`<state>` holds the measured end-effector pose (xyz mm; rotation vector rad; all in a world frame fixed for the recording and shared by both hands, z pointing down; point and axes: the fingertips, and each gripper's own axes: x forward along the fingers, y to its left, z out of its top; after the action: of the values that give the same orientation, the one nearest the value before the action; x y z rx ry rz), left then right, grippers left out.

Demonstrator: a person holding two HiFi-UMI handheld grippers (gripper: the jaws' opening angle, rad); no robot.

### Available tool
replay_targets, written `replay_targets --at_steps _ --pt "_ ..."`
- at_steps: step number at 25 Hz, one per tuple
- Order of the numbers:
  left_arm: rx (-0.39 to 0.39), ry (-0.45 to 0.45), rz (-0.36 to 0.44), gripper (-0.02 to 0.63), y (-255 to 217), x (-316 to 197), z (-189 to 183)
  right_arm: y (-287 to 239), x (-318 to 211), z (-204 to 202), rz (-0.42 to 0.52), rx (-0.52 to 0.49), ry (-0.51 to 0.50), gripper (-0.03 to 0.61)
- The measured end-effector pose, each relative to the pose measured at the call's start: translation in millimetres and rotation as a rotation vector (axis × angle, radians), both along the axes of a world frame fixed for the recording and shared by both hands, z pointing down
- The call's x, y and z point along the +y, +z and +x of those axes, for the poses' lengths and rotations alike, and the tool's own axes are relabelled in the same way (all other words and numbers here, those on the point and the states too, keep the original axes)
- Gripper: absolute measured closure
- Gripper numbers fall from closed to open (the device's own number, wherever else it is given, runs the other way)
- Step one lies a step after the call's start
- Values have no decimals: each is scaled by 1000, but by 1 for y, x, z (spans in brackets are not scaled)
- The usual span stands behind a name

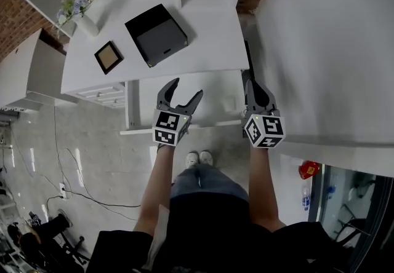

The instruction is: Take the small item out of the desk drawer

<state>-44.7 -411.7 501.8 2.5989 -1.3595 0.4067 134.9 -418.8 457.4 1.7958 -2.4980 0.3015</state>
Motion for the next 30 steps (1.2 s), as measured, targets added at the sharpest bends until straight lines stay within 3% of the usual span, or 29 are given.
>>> replay_targets --at_steps 9,17,30 --pt "-98 327 -170 301 92 -4 104 52 19 72 -109 18 168 580" --pt "-275 565 -306 301 189 3 151 108 12 75 -193 -21 192 580" --pt "-529 744 -443 301 282 23 177 141 18 66 -248 0 170 580"
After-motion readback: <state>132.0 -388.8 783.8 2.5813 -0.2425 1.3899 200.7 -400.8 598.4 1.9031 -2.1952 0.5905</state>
